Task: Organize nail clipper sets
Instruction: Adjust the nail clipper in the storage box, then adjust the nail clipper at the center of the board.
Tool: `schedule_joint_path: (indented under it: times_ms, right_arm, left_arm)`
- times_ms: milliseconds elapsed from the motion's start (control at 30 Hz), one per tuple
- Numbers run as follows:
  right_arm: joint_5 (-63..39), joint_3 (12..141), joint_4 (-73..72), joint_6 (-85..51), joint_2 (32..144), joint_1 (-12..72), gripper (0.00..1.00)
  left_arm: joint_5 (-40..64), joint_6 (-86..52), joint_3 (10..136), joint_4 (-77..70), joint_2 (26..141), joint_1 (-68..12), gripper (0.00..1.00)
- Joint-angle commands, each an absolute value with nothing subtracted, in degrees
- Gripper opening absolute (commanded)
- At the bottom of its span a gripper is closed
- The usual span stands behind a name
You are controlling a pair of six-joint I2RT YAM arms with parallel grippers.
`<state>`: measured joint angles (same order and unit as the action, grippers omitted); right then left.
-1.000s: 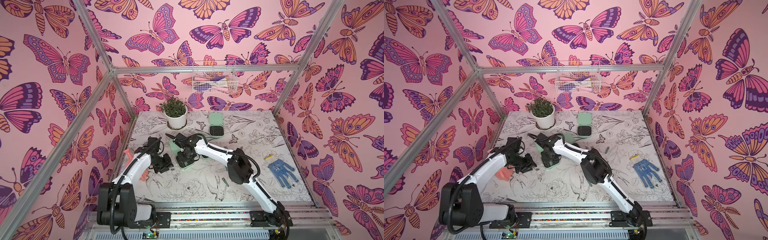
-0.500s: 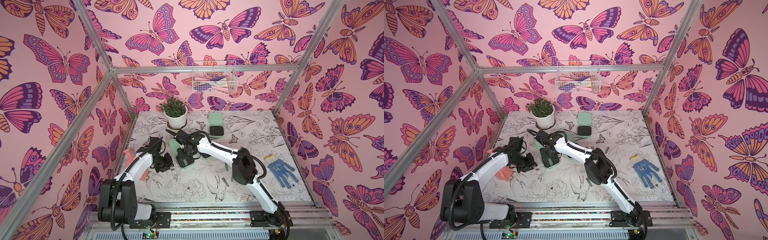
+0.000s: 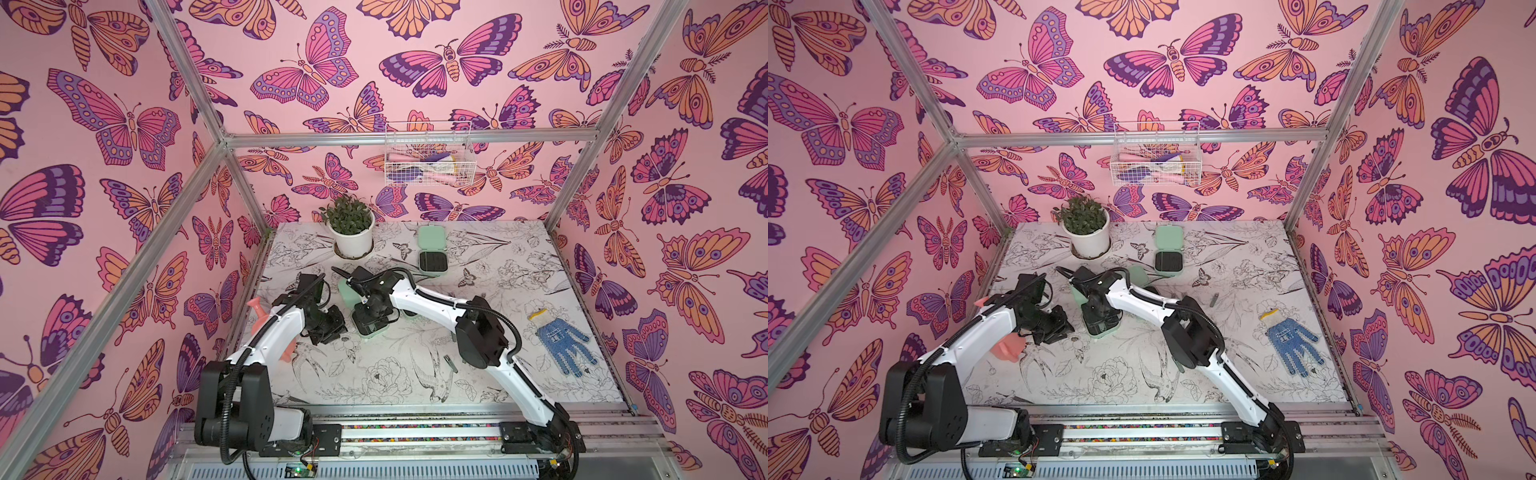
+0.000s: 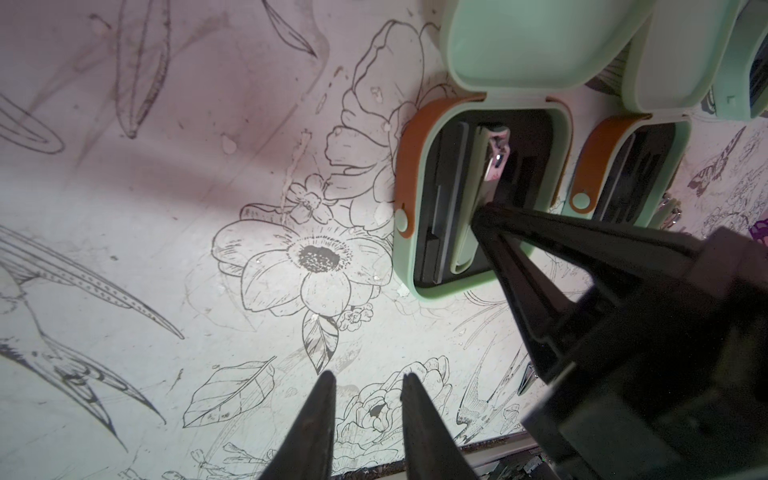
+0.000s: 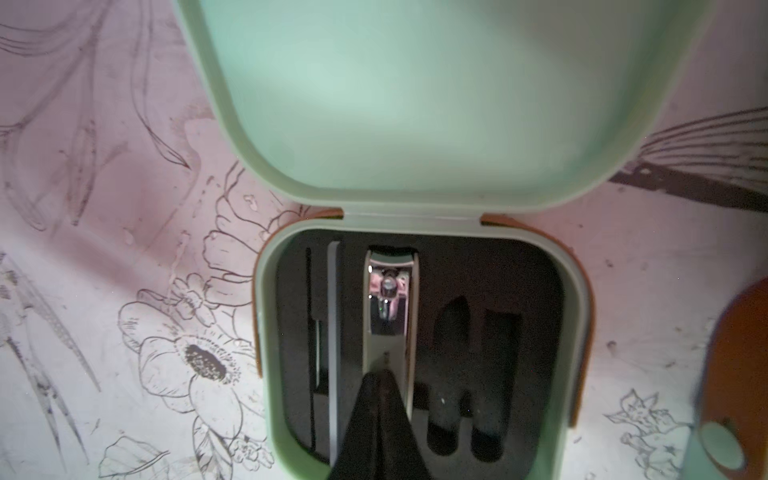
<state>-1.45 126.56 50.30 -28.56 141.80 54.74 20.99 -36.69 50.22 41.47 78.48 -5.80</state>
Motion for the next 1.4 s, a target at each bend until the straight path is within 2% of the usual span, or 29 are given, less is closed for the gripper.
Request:
schedule_joint_path:
  times_ms: [0,200,300,433,567,733,1000,1200,1367]
  right_arm:
    - [-1.7,126.3,51.0,-29.4,143.3,54.7,0.05]
    - [-1.9,125.9,51.8,-30.1,144.4,54.6,0.04]
    - [-1.1,126.2,52.0,-29.7,142.6,54.6,0.04]
    - [1.5,127.0,53.5,-28.5,137.1,53.9,0.07]
    - [8.4,124.4,56.3,-27.4,128.6,53.5,0.12]
    - [14.8,109.6,57.0,-28.4,115.3,52.0,0.20]
    - [14.7,83.0,52.0,-31.8,97.3,44.5,0.32]
    - [12.6,71.3,47.6,-33.8,91.2,34.0,0.36]
    - [10.8,65.4,42.0,-35.4,91.0,27.0,0.39]
  left_arm:
    - [20.8,-37.5,49.7,41.4,76.8,-6.0,0.30]
    - [20.4,-38.3,49.4,41.5,74.7,-5.9,0.30]
    - [20.4,-38.2,49.4,41.7,73.8,-5.8,0.34]
    - [21.2,-38.0,49.3,41.7,73.5,-5.9,0.41]
    - [21.4,-38.2,49.0,41.7,70.5,-5.9,0.48]
    - [20.7,-38.2,48.8,41.7,69.7,-5.9,0.50]
    - [20.4,-37.4,49.8,41.6,68.5,-6.0,0.51]
    - [18.8,-36.3,50.4,40.9,66.9,-6.1,0.52]
    - [17.8,-36.2,50.1,39.5,66.9,-6.2,0.51]
